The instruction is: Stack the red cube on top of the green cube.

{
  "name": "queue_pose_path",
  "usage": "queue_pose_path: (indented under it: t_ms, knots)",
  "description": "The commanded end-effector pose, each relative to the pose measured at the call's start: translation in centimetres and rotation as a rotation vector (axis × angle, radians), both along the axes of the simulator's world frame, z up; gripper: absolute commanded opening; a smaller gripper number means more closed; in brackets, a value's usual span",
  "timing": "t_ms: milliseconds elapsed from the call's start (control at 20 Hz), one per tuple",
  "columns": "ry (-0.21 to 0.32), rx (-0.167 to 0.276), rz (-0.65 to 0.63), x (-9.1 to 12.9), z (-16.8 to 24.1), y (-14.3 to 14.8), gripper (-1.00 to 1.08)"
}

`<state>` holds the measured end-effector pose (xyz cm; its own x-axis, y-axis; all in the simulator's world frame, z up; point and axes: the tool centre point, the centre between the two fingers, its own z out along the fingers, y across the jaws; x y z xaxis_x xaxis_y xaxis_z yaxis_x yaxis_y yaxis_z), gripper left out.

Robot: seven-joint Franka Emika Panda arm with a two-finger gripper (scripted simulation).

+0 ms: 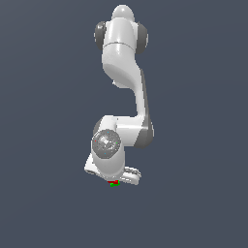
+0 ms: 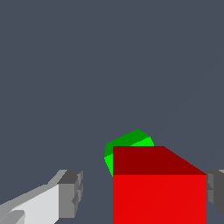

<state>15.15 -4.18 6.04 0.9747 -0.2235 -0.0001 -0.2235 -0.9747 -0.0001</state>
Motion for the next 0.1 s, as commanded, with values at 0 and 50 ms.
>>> queue_pose_path:
  t_ms: [0,50]
  knots:
    - [0.000,0.000,0.000,0.00,0.00,0.00,1.00]
    - [0.000,0.000,0.000,0.00,0.00,0.00,1.00]
